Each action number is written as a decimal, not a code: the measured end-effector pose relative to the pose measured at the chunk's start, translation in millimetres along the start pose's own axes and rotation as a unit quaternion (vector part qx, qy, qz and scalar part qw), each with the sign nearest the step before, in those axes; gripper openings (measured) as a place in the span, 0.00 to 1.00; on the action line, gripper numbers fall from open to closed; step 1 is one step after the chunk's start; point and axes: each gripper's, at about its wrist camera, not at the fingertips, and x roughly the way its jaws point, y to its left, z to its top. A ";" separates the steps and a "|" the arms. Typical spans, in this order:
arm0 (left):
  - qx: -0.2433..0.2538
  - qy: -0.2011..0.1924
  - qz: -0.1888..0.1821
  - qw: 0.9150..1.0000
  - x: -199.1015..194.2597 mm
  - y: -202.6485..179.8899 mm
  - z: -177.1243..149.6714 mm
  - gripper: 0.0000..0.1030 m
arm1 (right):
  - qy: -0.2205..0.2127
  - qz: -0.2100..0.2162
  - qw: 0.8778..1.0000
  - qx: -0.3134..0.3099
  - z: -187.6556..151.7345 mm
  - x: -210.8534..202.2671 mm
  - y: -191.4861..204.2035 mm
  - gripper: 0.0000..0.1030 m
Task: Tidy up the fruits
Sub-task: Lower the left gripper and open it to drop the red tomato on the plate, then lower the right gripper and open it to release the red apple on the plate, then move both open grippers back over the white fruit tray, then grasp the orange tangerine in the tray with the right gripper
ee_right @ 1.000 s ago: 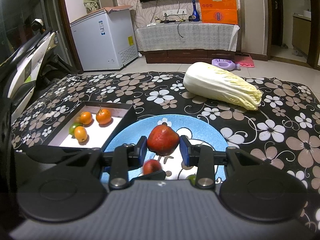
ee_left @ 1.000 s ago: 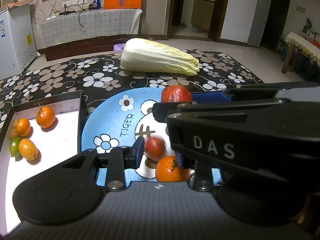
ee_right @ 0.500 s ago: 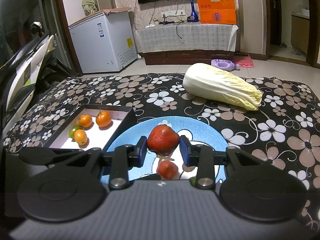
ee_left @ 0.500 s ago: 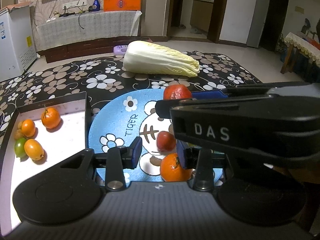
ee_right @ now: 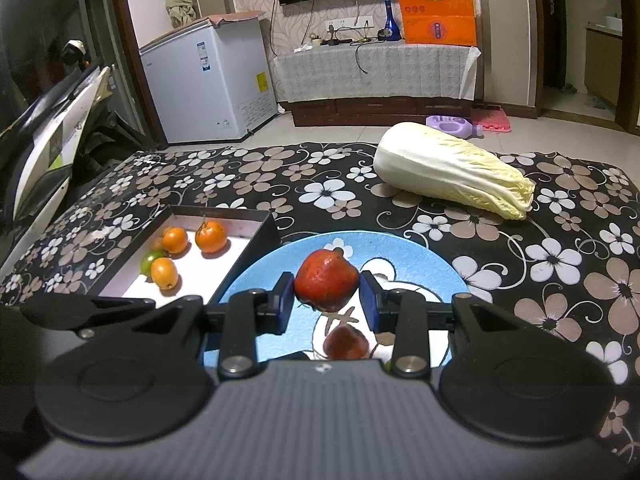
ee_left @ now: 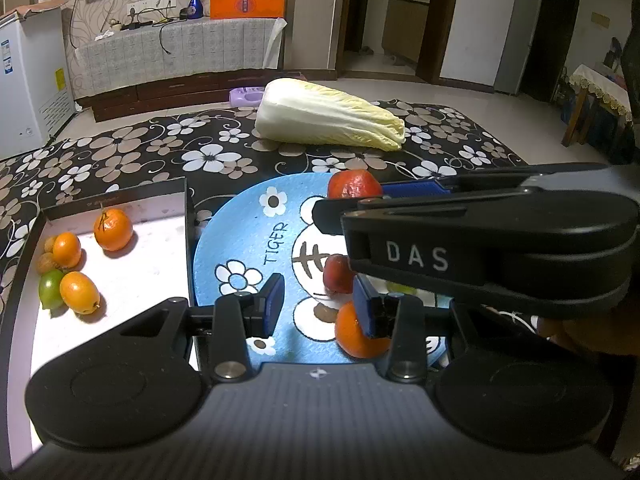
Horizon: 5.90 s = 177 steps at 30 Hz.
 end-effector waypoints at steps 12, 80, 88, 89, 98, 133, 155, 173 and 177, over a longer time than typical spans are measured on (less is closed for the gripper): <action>0.002 0.006 0.000 1.000 -2.6 2.6 -5.5 0.42 | 0.005 -0.003 1.000 0.004 -2.3 4.2 -4.7 0.37; -0.011 0.009 0.009 1.000 -18.1 25.2 -10.8 0.42 | 0.044 -0.077 0.996 0.020 -18.2 66.4 -13.8 0.38; -0.015 0.007 0.010 1.000 -18.8 26.0 -10.1 0.42 | 0.044 -0.087 0.995 0.019 -18.4 65.7 -14.3 0.37; -0.015 0.007 0.011 1.000 -18.9 26.2 -9.9 0.42 | 0.044 -0.087 0.995 0.020 -17.9 64.9 -14.7 0.40; -0.021 0.002 0.014 1.000 -19.4 30.4 -6.7 0.42 | 0.025 -0.084 0.996 0.022 -10.2 50.0 -16.5 0.45; -0.075 -0.019 0.092 0.993 -38.0 98.7 -13.7 0.43 | -0.046 0.032 0.998 -0.034 19.1 48.5 67.9 0.45; -0.113 0.006 0.124 0.986 -32.2 135.4 -27.7 0.43 | -0.006 0.066 0.995 -0.073 16.3 80.8 107.7 0.45; -0.094 0.030 0.109 0.989 -39.1 141.6 -56.3 0.43 | 0.062 0.099 0.985 -0.127 8.4 114.1 143.2 0.44; -0.095 0.031 0.109 0.989 -40.1 144.5 -57.1 0.43 | 0.073 0.112 0.981 -0.138 6.0 119.4 151.8 0.44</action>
